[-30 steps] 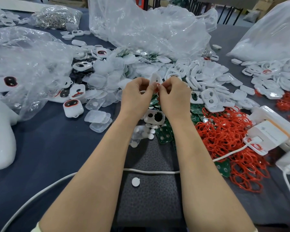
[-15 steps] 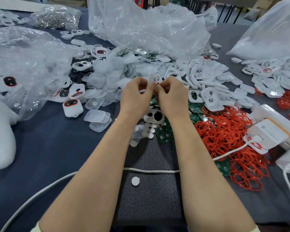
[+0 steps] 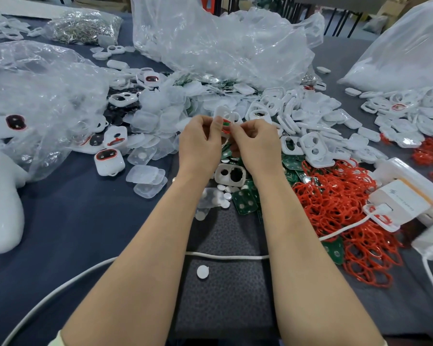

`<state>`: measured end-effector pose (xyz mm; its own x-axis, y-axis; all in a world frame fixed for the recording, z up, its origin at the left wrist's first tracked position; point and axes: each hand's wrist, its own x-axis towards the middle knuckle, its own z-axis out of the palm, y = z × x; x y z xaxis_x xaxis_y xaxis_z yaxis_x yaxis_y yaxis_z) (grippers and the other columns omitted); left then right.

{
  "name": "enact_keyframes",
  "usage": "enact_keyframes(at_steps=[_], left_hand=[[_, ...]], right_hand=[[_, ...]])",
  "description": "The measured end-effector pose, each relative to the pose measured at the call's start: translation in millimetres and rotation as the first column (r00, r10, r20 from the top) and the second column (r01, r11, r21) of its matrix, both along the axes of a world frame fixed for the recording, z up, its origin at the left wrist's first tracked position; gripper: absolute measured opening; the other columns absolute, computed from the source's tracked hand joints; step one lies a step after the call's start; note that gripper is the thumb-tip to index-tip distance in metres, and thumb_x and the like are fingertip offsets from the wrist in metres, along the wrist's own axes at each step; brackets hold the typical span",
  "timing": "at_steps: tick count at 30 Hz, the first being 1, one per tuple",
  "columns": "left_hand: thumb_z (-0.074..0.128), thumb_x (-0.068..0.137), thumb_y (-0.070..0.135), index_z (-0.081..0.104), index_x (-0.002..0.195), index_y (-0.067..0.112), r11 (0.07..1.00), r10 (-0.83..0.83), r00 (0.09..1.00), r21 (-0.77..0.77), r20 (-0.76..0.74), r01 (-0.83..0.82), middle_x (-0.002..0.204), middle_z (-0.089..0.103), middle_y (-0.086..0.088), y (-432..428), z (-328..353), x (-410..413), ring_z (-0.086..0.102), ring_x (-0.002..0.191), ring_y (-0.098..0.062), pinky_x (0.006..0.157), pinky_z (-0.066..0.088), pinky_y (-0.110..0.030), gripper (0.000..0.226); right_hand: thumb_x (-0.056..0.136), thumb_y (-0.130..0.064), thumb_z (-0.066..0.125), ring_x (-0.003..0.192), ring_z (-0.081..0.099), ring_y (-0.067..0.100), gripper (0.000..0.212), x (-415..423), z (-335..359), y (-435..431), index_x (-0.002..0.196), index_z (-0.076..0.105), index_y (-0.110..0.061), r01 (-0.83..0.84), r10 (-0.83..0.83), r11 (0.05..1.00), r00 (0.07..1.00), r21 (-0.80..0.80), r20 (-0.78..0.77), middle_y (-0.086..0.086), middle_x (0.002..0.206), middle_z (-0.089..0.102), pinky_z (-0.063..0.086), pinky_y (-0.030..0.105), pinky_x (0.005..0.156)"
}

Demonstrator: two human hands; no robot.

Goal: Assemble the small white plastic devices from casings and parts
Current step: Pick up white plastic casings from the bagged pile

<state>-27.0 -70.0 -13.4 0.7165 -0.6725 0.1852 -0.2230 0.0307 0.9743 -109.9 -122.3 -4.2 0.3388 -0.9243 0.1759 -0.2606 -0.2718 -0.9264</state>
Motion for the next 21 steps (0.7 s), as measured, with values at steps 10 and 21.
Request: enact_keyframes(at_steps=[10, 21], left_hand=[[0.058, 0.095, 0.025, 0.063, 0.096, 0.009, 0.991, -0.133, 0.986, -0.046, -0.103, 0.128, 0.094, 0.072, -0.01, 3.8, 2.7, -2.1, 0.069, 0.095, -0.022, 0.093, 0.053, -0.041, 0.017], [0.061, 0.094, 0.013, 0.06, 0.086, 0.014, 0.967, -0.238, 0.885, -0.182, -0.4, 0.177, 0.087, 0.066, -0.004, 2.3, 3.0, -0.7, 0.063, 0.09, -0.019, 0.091, 0.052, -0.031, 0.008]], right_hand=[[0.094, -0.029, 0.058, 0.059, 0.062, 0.013, 0.022, -1.5, -2.5, -3.5, 0.093, 0.058, -0.007, 0.053, -0.056, 0.996, 0.998, 0.068, 0.039, 0.008, 0.079, 0.067, 0.054, 0.034, 0.067], [0.09, -0.018, 0.063, 0.072, 0.065, 0.015, 0.005, 2.0, 1.4, 3.9, 0.09, 0.059, -0.016, 0.05, -0.045, 0.997, 0.995, -0.056, 0.092, -0.004, 0.074, 0.063, 0.054, 0.032, 0.073]])
